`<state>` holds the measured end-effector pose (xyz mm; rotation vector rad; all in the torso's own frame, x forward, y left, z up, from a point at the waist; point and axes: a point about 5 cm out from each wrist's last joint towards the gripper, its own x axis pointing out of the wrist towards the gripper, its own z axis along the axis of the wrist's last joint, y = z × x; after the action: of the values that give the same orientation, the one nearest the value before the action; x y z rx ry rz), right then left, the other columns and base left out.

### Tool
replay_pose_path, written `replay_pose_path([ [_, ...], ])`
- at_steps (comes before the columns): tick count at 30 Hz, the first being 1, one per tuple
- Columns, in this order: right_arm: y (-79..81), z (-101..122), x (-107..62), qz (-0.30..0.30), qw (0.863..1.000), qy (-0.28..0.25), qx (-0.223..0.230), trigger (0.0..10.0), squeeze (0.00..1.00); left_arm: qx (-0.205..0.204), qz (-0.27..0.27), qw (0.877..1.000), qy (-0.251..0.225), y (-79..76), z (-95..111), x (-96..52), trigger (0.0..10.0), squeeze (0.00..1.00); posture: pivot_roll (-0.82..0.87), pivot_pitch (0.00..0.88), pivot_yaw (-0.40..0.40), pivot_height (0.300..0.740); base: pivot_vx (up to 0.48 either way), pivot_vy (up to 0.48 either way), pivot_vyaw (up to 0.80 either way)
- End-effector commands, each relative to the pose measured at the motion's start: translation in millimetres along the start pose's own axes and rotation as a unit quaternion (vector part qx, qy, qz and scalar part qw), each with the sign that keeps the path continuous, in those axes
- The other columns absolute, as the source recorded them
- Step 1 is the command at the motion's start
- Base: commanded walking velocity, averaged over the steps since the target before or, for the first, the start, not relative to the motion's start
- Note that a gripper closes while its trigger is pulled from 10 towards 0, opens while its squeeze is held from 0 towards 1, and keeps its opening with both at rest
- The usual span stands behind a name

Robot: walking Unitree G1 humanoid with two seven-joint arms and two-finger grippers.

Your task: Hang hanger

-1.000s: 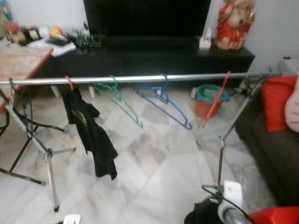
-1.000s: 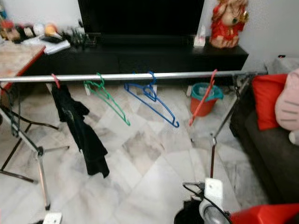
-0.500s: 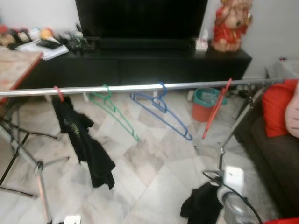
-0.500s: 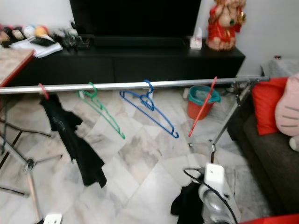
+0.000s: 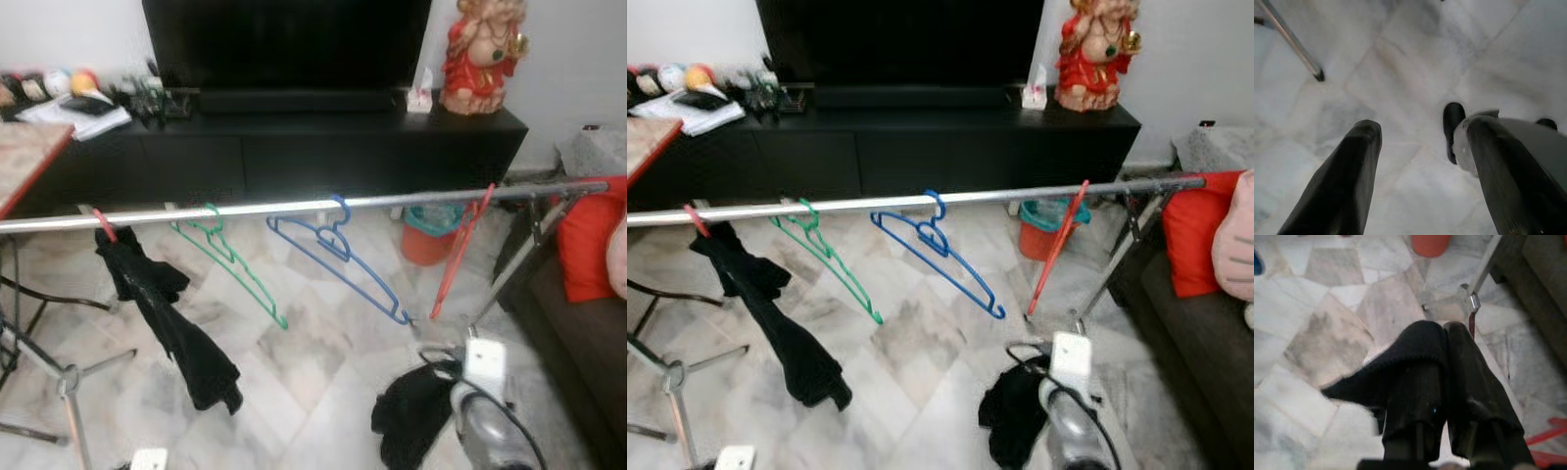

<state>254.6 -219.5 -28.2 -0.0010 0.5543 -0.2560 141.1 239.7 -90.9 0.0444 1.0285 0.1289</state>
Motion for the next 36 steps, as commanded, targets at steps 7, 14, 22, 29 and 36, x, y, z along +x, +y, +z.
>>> replay_pose_path([
  [7,-10.2,1,0.0,-0.010,1.000,-0.006,-0.004,10.0,0.00,0.004,-0.005,1.000,0.000,-5.5,0,0.6,10.0,0.00,-0.11,0.000,-0.015,0.740,0.255,0.000,0.00],
  [14,-11.9,-5,-2.1,-0.013,1.000,0.006,-0.004,10.0,0.00,0.003,-0.004,1.000,0.001,-5.3,0,0.7,10.0,0.00,-0.11,0.000,-0.016,0.740,0.000,0.000,0.00],
  [22,-11.6,-13,-4.7,-0.012,1.000,0.021,-0.004,10.0,0.00,0.009,-0.005,1.000,0.002,-5.2,0,0.7,10.0,0.00,-0.11,0.000,-0.015,0.740,0.000,0.000,0.00],
  [29,-11.2,-17,-5.6,-0.011,1.000,0.029,-0.004,10.0,0.00,0.017,-0.005,1.000,0.002,-5.0,0,0.7,10.0,0.00,-0.11,0.000,-0.017,0.740,0.000,0.000,0.00],
  [36,-10.5,-16,-5.3,-0.008,1.000,0.028,-0.004,10.0,0.00,0.013,-0.004,1.000,0.002,-5.2,1,0.8,10.0,0.00,-0.10,0.000,-0.022,0.740,0.000,0.000,0.00],
])
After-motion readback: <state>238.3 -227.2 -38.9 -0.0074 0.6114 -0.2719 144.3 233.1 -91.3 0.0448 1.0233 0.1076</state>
